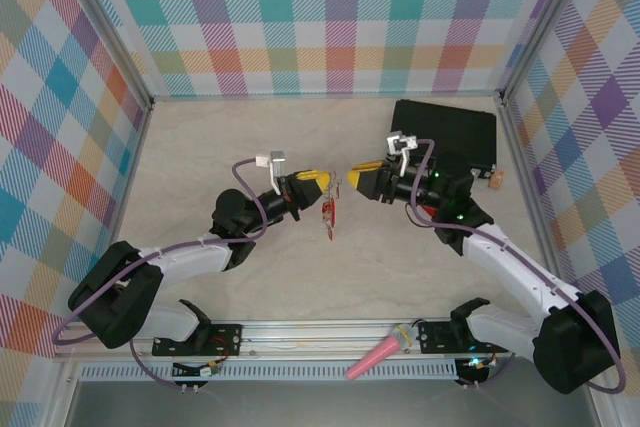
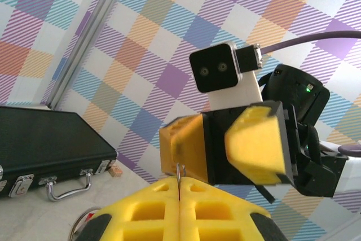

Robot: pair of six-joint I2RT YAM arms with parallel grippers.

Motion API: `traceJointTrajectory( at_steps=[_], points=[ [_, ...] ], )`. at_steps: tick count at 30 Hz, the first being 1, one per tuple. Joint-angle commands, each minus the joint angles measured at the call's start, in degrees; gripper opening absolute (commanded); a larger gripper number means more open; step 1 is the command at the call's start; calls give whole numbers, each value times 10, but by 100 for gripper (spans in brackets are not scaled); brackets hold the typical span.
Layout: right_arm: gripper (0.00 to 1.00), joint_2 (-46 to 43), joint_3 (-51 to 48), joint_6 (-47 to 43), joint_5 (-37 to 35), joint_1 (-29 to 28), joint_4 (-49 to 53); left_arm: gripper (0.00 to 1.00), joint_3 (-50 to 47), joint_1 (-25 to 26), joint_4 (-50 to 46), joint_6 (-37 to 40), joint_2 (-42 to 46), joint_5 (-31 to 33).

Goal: Put the keys on the keyring

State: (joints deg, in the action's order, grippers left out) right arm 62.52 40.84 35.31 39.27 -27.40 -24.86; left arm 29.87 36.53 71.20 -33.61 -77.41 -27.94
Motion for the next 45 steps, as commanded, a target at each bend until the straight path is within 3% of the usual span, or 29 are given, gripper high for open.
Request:
traceJointTrajectory(
  at_steps=[1,33,36,40,42,45],
  points=[
    [38,10,21,-9,27,-18,-41,0,17,-6,45,-10,14,3],
    [15,63,53,-26,8,-53,-32,0,16,-2,43,-17,28,-11],
    [2,66,55,-30,11,-54,-25,0,15,-2,42,-16,30,-10],
    [0,56,53,-53,1,-54,-1,0,12,-3,39,-13,29,-8],
    [0,47,53,-73,-10,-54,19,12,9,-6,35,-13,30,-5],
    [0,34,53,-102,-30,-52,50,20,5,-12,14,-4,39,-5]
  ],
)
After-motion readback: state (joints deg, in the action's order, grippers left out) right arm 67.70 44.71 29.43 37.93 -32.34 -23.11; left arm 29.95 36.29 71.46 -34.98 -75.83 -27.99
